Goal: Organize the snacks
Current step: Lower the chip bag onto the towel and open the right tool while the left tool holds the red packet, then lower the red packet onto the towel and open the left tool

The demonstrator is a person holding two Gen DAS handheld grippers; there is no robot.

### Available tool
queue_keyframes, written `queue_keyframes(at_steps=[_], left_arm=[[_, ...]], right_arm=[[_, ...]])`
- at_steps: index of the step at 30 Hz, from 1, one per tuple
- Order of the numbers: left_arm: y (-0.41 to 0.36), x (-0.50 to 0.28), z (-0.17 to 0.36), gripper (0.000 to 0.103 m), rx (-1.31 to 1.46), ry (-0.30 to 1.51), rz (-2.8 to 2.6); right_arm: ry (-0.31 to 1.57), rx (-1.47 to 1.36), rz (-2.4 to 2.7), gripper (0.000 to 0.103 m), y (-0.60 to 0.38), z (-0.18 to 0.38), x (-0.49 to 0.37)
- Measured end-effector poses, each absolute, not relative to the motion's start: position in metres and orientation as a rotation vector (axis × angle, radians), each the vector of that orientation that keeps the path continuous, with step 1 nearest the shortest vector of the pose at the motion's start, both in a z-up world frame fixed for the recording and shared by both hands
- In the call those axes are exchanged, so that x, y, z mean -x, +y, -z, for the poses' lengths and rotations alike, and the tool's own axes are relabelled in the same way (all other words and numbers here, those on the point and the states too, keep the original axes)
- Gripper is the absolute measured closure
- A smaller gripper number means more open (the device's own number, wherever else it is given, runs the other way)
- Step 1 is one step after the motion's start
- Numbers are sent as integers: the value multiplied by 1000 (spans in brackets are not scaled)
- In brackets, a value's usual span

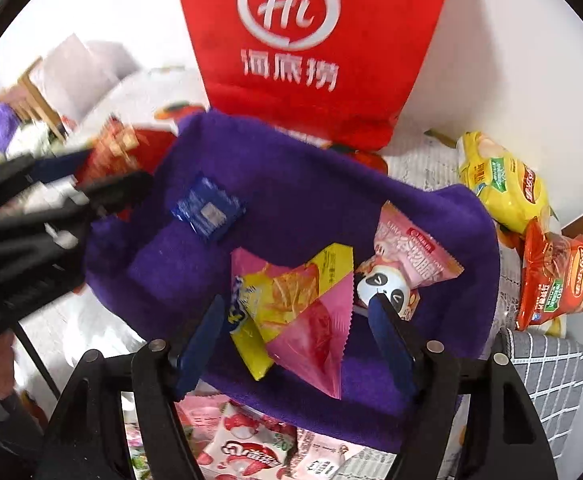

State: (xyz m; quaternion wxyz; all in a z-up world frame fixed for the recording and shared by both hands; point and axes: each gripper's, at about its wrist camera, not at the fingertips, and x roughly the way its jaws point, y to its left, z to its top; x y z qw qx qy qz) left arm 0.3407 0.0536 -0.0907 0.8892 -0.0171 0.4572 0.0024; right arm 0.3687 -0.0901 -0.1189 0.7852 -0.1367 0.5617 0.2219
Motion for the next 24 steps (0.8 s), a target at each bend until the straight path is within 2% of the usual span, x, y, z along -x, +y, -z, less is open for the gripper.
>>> queue_keyframes(at_steps=[9,24], left_arm=[[50,-343,98,53,16,977,-13],[35,-347,113,53,-52,1043,0]], right_arm=[[1109,143,-446,29,-118,81,-369],[1083,40,-382,29,-142,68,-376]])
